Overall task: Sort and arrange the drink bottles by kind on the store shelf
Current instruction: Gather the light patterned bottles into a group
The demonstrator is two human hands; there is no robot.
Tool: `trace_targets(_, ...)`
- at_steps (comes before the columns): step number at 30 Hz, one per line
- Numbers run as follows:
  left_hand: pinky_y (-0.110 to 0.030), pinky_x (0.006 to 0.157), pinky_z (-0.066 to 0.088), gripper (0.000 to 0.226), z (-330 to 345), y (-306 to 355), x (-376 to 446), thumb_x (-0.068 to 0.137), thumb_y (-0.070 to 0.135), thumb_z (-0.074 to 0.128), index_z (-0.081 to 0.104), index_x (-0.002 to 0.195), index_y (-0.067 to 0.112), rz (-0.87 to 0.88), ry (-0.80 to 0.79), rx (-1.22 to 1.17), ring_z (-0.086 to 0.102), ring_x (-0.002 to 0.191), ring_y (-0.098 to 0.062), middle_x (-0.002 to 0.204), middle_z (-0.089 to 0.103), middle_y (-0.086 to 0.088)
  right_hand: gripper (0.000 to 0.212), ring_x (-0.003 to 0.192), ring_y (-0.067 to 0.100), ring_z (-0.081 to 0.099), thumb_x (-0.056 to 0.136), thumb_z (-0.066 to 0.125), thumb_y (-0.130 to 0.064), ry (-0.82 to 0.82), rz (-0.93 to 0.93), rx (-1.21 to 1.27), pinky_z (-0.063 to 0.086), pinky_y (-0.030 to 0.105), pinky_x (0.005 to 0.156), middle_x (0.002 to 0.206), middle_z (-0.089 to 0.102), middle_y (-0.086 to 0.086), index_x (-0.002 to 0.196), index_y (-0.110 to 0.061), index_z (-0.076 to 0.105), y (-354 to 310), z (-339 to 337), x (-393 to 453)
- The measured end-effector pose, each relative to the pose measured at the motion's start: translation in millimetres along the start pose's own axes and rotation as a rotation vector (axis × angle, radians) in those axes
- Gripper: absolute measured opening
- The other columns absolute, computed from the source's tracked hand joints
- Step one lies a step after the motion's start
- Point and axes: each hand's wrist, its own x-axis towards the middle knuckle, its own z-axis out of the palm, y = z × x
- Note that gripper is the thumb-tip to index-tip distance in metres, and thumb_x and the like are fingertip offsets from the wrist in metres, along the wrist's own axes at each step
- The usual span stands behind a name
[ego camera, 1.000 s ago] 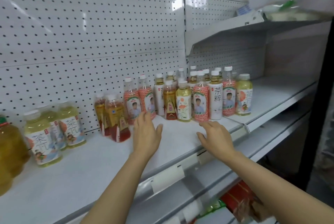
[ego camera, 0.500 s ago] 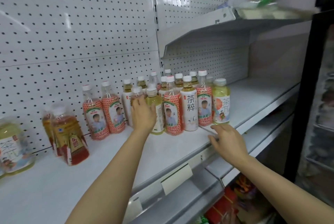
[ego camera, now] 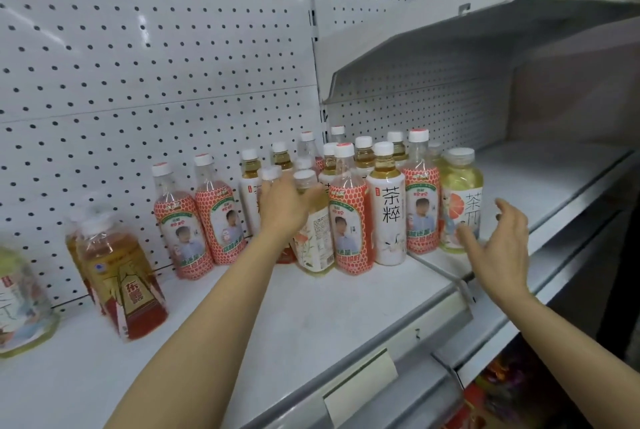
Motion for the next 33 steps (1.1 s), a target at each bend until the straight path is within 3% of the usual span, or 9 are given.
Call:
trace_targets(4, -0.043, 0.101, 0.046, 0.04, -36.1, -0.8, -11.4, 0.097, 0.031, 0.058, 0.051, 0.135, 0.02, -0.02, -0.317, -0.321, 0.06, 0.113, -0.018, 0.13, 0.063, 0.001, 0.081, 0.127, 0.031, 0.044, 0.085, 0.066, -0.045, -0.025, 0.094, 0.173, 0.042, 0.052, 0.1, 0.145, 0.034, 0.014, 0.146, -0.012, 0.025, 0.9, 5.7, 13.4)
trace_targets(8, -0.041, 0.105, 0.04, 0.042, -50.9, -13.9, -15.4, 0.097, 0.022, 0.059, 0.049, 0.137, 0.027, -0.148, -0.399, -0.548, 0.061, 0.114, -0.013, 0.125, 0.066, 0.008, 0.081, 0.125, 0.029, 0.047, 0.085, 0.069, -0.044, -0.106, 0.072, 0.252, 0.043, 0.049, 0.1, 0.144, 0.039, 0.011, 0.146, -0.014, 0.025, 4.0, 7.9, 29.1)
trace_targets(11, -0.051, 0.111, 0.037, 0.048, -36.0, -19.8, -25.1, 0.089, 0.037, 0.066, 0.055, 0.134, 0.027, -0.157, -0.359, -0.613, 0.06, 0.12, -0.019, 0.128, 0.066, 0.005, 0.075, 0.116, 0.028, 0.054, 0.08, 0.075, -0.033, -0.237, 0.057, 0.296, 0.048, 0.043, 0.091, 0.133, 0.05, 0.009, 0.14, -0.017, 0.032, 7.1, 9.2, 37.7)
trace_targets(15, -0.05, 0.095, 0.051, 0.099, -3.4, -12.4, -43.6, 0.052, 0.056, 0.09, 0.047, 0.134, 0.021, -0.294, -0.1, -0.459, 0.066, 0.103, -0.015, 0.119, 0.066, 0.004, 0.079, 0.105, 0.025, 0.056, 0.072, 0.084, -0.025, -0.393, 0.051, 0.303, 0.049, 0.039, 0.085, 0.121, 0.057, 0.006, 0.134, -0.018, 0.036, 14.3, 11.0, 46.2)
trace_targets(17, -0.047, 0.09, 0.054, 0.107, 9.8, -12.4, -50.6, 0.04, 0.056, 0.092, 0.045, 0.129, 0.02, -0.344, 0.025, -0.403, 0.067, 0.102, -0.018, 0.118, 0.065, 0.002, 0.075, 0.098, 0.022, 0.056, 0.071, 0.084, -0.024, -0.438, 0.087, 0.337, 0.048, 0.037, 0.081, 0.114, 0.059, 0.004, 0.131, -0.015, 0.039, 16.4, 10.1, 48.2)
trace_targets(23, -0.044, 0.089, 0.056, 0.069, 21.0, -13.2, -64.1, 0.064, 0.032, 0.09, 0.049, 0.117, 0.017, -0.419, 0.24, -0.393, 0.067, 0.1, -0.023, 0.112, 0.066, -0.001, 0.066, 0.097, 0.02, 0.059, 0.072, 0.083, -0.019, -0.483, 0.089, 0.451, 0.047, 0.028, 0.073, 0.109, 0.06, 0.003, 0.124, -0.012, 0.043, 18.6, 6.5, 51.5)
trace_targets(28, -0.045, 0.085, 0.058, 0.045, 10.7, -8.3, -82.8, 0.064, 0.029, 0.088, 0.062, 0.102, 0.028, -0.374, 0.338, -0.33, 0.069, 0.091, -0.018, 0.099, 0.071, 0.006, 0.062, 0.099, 0.021, 0.063, 0.073, 0.082, -0.02, -0.474, 0.099, 0.534, 0.055, 0.042, 0.085, 0.11, 0.064, 0.001, 0.123, -0.018, 0.045, 27.0, 3.8, 43.9)
trace_targets(30, -0.042, 0.084, 0.057, 0.045, 2.5, -5.9, -88.2, 0.067, 0.023, 0.087, 0.062, 0.104, 0.026, -0.398, 0.319, -0.354, 0.069, 0.092, -0.019, 0.1, 0.071, 0.004, 0.058, 0.099, 0.021, 0.063, 0.075, 0.08, -0.018, -0.463, 0.106, 0.579, 0.054, 0.04, 0.085, 0.11, 0.063, 0.002, 0.122, -0.019, 0.045, 24.7, 0.7, 37.9)
trace_targets(33, -0.038, 0.085, 0.055, 0.059, -19.7, -12.3, -92.4, 0.069, 0.008, 0.084, 0.056, 0.12, 0.019, -0.428, 0.121, -0.457, 0.068, 0.098, -0.021, 0.11, 0.069, 0.0, 0.055, 0.099, 0.02, 0.063, 0.076, 0.079, -0.014, -0.463, 0.102, 0.639, 0.054, 0.038, 0.084, 0.111, 0.063, 0.003, 0.121, -0.017, 0.046, 17.8, -4.4, 29.1)
